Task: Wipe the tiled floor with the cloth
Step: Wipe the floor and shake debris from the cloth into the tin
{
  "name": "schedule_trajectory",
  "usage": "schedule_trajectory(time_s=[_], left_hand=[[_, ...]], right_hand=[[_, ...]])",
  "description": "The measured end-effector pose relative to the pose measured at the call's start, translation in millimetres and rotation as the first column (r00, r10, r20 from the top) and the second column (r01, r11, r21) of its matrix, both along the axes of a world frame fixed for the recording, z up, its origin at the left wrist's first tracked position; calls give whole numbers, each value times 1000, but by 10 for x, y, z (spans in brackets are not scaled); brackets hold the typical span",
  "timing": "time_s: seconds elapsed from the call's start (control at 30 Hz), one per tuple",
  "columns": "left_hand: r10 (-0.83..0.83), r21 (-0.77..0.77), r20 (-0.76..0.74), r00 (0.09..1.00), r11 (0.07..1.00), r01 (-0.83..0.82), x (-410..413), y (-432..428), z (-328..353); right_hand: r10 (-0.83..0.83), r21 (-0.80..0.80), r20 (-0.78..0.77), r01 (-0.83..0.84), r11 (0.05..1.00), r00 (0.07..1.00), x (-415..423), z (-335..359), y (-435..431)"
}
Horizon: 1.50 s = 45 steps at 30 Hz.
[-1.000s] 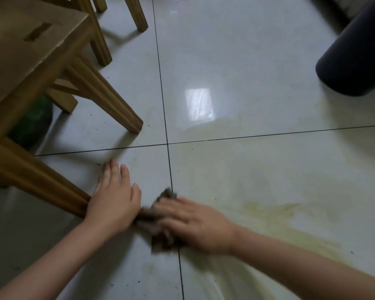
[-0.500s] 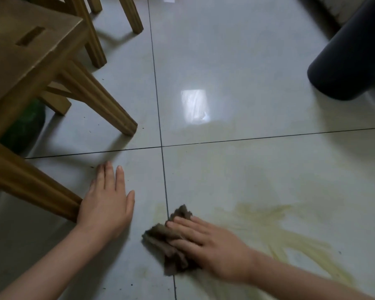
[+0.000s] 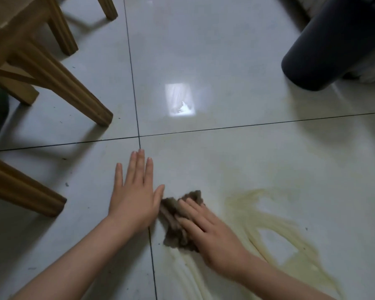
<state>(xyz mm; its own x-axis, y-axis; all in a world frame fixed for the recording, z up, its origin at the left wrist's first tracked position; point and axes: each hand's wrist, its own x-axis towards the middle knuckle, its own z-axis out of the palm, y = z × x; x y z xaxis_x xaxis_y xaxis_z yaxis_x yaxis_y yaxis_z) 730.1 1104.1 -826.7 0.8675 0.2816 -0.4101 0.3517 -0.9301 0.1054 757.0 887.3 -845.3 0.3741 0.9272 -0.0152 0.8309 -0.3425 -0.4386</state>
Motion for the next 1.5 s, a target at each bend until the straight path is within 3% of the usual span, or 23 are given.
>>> schedule_trajectory(time_s=[0.03,0.1,0.2,0.3,0.37,0.4,0.47,0.53,0.63,0.7,0.73,0.8,0.9,1.0,1.17,1.23,1.3,1.4,1.43,1.5], left_hand=[[2,-22,-40,999,1000,-3,17,-67,-12],[13,-60,-82,997,998,-18,48,-145,-47],[18,-80,-85,996,997,-25,54,-135,-97],[18,-84,-99,995,996,-26,62,-145,-117],[16,-84,-117,993,996,-26,73,-140,-125],[15,-89,-132,991,996,-27,81,-138,-120],[14,-107,-166,986,994,-32,100,-140,-91],[20,-117,-205,979,992,-44,118,-135,-47],[16,-130,-257,966,990,-51,158,-140,15],[15,-133,-274,962,990,-53,189,-136,25],[16,-133,-277,961,990,-55,197,-130,17],[24,-131,-273,962,989,-62,187,-123,-6],[12,-119,-259,966,992,-44,175,-124,-47],[12,-119,-266,964,992,-45,168,-109,-59],[13,-126,-259,966,991,-47,167,-91,-88],[18,-124,-275,961,991,-54,184,-99,-76],[18,-108,-297,955,993,-53,202,-119,-33],[34,-26,-361,932,999,-47,254,-182,149],[40,4,-364,931,999,-42,307,-230,242],[60,-3,-303,951,998,-64,400,-387,479]], right_hand=[[70,-40,-39,-72,997,997,90,27,-28],[15,-83,-52,-19,996,999,510,79,1],[-395,7,84,396,918,915,1442,234,-136],[-552,-27,103,557,830,828,1904,235,-316],[-684,30,102,685,728,723,1604,18,-170],[-690,54,83,689,723,719,1316,-79,-128],[-551,128,52,542,831,833,590,-175,-250],[-273,79,6,271,959,962,40,-79,-521],[84,0,-6,-84,996,996,230,0,-807],[-40,33,77,37,999,996,704,49,-794],[-189,34,105,187,982,976,1004,40,-766],[-499,15,23,499,867,866,1535,44,-639],[-703,24,-6,703,710,711,1930,3,-464],[-736,68,-65,739,670,674,1458,-61,-394],[-514,58,-107,521,852,851,-167,44,-757],[-487,-37,-177,488,872,855,-278,185,-785],[-571,-105,-345,573,812,745,-122,458,-716],[-762,-131,-518,844,519,388,130,987,-635],[-756,-119,-596,901,417,271,178,1174,-659],[-626,-115,-769,936,334,129,181,1516,-759]])
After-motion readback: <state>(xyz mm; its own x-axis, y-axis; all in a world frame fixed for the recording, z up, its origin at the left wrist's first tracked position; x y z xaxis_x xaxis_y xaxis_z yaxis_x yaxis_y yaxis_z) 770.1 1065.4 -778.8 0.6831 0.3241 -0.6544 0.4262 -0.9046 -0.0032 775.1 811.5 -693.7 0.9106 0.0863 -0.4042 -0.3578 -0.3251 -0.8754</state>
